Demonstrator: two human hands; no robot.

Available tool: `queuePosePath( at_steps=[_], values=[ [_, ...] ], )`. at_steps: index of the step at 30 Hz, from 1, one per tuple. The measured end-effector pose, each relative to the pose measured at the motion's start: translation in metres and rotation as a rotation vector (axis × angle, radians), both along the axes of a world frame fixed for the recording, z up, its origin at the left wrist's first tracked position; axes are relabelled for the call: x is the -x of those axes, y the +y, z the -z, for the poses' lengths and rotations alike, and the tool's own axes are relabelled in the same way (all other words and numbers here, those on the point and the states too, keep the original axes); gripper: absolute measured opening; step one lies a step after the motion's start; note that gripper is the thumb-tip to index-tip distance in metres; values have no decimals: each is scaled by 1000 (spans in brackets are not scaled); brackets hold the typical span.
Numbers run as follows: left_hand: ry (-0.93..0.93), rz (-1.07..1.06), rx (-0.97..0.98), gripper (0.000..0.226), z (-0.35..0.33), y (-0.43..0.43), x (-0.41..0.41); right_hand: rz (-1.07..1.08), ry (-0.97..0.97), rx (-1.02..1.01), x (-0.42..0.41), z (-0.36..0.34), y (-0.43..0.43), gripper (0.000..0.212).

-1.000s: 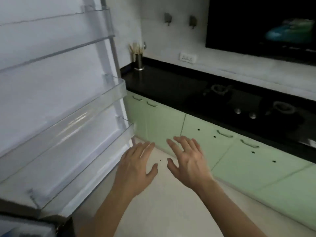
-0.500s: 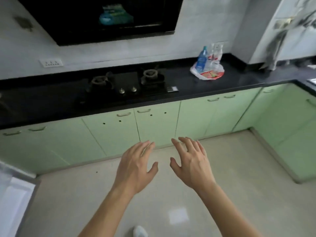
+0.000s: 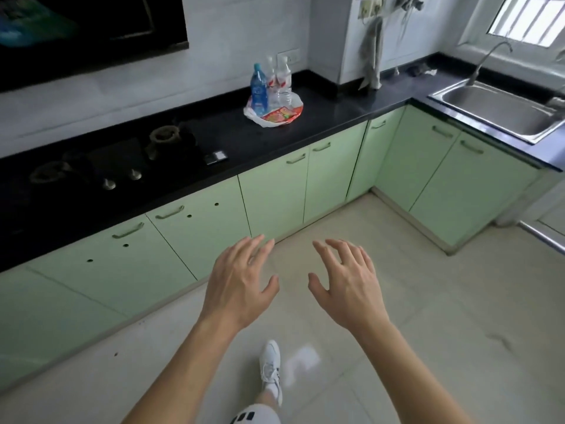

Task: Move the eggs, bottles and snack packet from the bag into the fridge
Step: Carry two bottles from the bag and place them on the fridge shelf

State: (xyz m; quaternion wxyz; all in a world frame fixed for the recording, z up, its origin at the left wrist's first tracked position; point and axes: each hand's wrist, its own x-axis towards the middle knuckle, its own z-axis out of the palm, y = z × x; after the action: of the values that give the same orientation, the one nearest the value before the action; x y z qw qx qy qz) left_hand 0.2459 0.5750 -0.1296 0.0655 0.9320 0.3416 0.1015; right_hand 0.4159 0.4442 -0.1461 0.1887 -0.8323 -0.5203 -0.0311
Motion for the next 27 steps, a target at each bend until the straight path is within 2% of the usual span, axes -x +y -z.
queuePosePath(
  at_steps=[6,17,27],
  values=[
    [3,33,13,63,11,66,-51,46,9,41,-48,12,57,57],
    [-10,95,8,64,8,243,-153,103,4,91,-145,6,229,60],
    [-7,109,19,65,12,336,-230,117,5,112,-220,10,318,59]
  ],
)
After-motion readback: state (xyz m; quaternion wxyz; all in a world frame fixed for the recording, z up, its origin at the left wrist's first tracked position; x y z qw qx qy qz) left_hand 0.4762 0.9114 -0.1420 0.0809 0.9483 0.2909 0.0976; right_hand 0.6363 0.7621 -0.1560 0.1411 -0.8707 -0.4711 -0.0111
